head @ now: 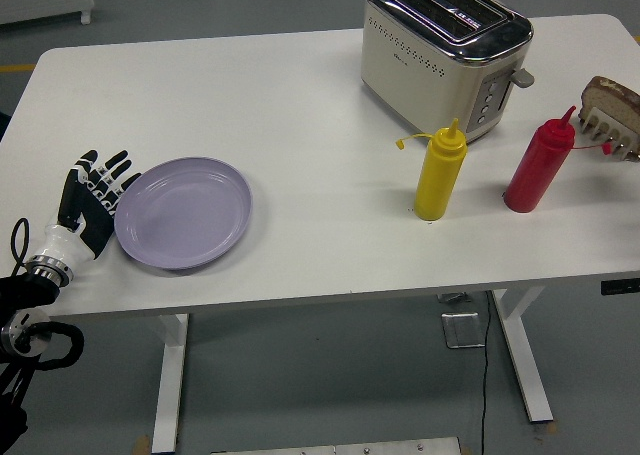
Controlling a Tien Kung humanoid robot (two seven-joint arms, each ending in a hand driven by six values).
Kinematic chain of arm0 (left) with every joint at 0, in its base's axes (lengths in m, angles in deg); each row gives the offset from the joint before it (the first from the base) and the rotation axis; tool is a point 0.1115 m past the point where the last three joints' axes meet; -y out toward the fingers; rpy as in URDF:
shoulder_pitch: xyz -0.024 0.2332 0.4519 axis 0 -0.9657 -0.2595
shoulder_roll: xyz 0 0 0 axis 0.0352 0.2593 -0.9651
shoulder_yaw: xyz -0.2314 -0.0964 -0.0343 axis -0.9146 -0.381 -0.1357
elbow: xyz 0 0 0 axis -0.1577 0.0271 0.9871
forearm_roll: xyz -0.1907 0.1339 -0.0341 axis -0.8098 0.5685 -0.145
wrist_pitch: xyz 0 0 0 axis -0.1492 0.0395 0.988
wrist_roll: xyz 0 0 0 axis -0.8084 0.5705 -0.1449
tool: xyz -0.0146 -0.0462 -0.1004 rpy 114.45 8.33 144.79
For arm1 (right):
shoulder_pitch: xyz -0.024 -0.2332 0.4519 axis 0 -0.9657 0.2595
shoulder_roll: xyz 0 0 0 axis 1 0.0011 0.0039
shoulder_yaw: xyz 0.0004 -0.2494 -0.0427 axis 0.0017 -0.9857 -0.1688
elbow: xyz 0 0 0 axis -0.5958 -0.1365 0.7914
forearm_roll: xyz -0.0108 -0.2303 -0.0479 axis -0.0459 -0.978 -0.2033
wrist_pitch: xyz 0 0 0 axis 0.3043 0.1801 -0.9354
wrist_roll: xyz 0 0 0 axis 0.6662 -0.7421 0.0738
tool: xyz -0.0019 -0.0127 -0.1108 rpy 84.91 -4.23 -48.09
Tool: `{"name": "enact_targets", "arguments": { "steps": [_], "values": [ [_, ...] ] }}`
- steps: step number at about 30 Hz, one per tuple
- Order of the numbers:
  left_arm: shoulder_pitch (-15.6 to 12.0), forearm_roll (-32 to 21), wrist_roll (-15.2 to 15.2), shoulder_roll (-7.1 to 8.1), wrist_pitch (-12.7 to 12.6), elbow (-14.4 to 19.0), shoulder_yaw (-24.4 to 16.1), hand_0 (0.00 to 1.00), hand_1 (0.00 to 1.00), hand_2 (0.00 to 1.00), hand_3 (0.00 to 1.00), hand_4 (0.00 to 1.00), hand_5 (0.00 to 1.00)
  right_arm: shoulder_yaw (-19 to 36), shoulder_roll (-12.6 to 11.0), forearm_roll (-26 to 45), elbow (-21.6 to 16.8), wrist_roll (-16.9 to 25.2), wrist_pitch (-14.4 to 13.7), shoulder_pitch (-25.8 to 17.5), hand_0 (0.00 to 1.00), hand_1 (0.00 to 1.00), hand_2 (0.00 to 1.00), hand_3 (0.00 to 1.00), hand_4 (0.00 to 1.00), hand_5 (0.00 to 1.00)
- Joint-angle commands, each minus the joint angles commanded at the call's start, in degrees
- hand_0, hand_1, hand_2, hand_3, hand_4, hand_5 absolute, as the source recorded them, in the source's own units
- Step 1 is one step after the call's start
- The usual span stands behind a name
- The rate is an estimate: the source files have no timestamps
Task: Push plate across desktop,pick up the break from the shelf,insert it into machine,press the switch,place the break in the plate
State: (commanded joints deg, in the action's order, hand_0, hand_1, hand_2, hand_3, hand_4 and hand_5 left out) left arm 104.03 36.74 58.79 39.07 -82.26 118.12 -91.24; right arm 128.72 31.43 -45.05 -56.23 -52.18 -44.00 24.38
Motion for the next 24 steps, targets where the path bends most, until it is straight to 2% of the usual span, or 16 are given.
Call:
{"name": "enact_targets", "arguments": {
  "steps": [7, 13, 19, 24],
  "values": [
    [1.3, -0.6, 0.2, -1.23, -0.2, -0.3, 2.2, 0.864, 0.922, 0.982, 0.859, 0.608, 0.998, -1.7, -0.1, -15.1, 1.2, -0.2, -0.3, 0.9, 0.923, 0.851, 0.848, 0.863, 0.704, 0.184],
    [2.6, -1.2, 0.6, -2.65, -0.5, -0.6, 4.2, 0.864, 0.922, 0.982, 0.859, 0.608, 0.998, -2.8, 0.0, -24.8, 2.3, -0.8, 0.2, 1.6, 0.925, 0.855, 0.851, 0.867, 0.716, 0.191],
    [4.1, -1.7, 0.7, -4.44, -0.8, -1.0, 6.3, 0.864, 0.922, 0.980, 0.859, 0.609, 0.998, -3.9, 0.4, -32.5, 3.9, -1.3, -0.5, 2.5, 0.924, 0.855, 0.854, 0.872, 0.722, 0.191],
    [5.0, -2.1, 0.7, -5.64, -0.9, -1.3, 7.5, 0.864, 0.922, 0.980, 0.858, 0.610, 0.998, -5.0, 0.7, -35.3, 5.4, -1.8, -2.2, 3.3, 0.902, 0.845, 0.847, 0.869, 0.721, 0.193]
  ]
}}
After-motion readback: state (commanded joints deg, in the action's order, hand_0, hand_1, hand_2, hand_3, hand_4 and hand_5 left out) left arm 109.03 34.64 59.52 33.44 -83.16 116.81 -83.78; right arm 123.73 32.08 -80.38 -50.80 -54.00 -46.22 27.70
